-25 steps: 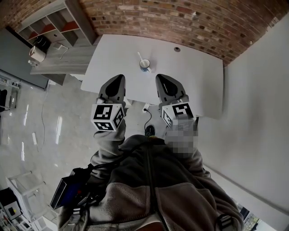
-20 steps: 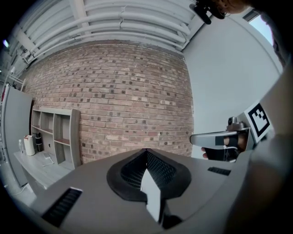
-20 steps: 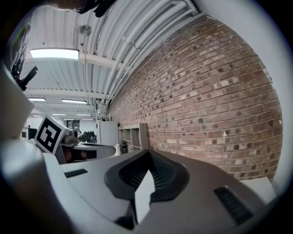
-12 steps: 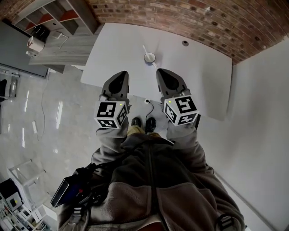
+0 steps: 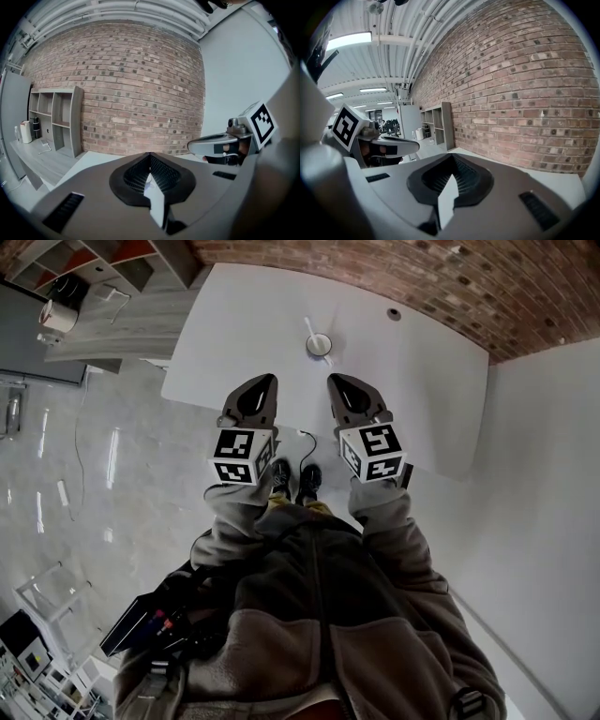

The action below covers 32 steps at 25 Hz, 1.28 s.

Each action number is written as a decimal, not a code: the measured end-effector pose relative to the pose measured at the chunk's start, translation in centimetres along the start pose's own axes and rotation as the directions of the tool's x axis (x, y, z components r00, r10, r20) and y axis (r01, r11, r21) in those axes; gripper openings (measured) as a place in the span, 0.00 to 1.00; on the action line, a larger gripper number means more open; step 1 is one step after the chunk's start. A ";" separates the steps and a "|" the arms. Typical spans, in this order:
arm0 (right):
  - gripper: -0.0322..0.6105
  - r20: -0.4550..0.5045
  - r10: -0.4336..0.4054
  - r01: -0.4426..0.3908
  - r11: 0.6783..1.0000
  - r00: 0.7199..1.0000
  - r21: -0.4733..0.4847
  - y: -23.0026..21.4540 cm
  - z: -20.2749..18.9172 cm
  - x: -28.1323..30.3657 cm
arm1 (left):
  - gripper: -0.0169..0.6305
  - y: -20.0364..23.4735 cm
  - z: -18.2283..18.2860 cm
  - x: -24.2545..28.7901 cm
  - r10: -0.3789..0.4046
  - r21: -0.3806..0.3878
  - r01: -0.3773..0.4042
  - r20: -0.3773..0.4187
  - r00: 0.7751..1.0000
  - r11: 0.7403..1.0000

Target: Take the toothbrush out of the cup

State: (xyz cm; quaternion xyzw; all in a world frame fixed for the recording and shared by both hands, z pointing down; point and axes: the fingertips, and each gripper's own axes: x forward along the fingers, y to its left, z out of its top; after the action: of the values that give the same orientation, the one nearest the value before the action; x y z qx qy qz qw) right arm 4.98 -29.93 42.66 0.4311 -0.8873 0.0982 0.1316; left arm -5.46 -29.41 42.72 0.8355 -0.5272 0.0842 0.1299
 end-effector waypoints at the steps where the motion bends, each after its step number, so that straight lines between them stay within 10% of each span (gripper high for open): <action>1: 0.05 -0.012 -0.001 0.001 1.000 1.000 -0.008 -0.1 -0.7 0.6 | 0.03 0.3 -0.6 0.3 -0.006 -0.006 0.006 -0.015 1.000 1.000; 32: 0.05 -0.332 0.055 -0.045 0.998 0.942 0.037 -7.6 -15.5 15.1 | 0.03 5.4 -15.1 9.6 -0.027 -0.148 -0.018 -0.295 0.955 0.989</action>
State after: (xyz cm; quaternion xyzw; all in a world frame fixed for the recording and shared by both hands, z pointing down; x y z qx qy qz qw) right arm 4.32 -41.24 62.54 0.3875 -0.8614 0.1856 0.2710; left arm -6.29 -35.23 60.48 0.8025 -0.5048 0.1687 0.2697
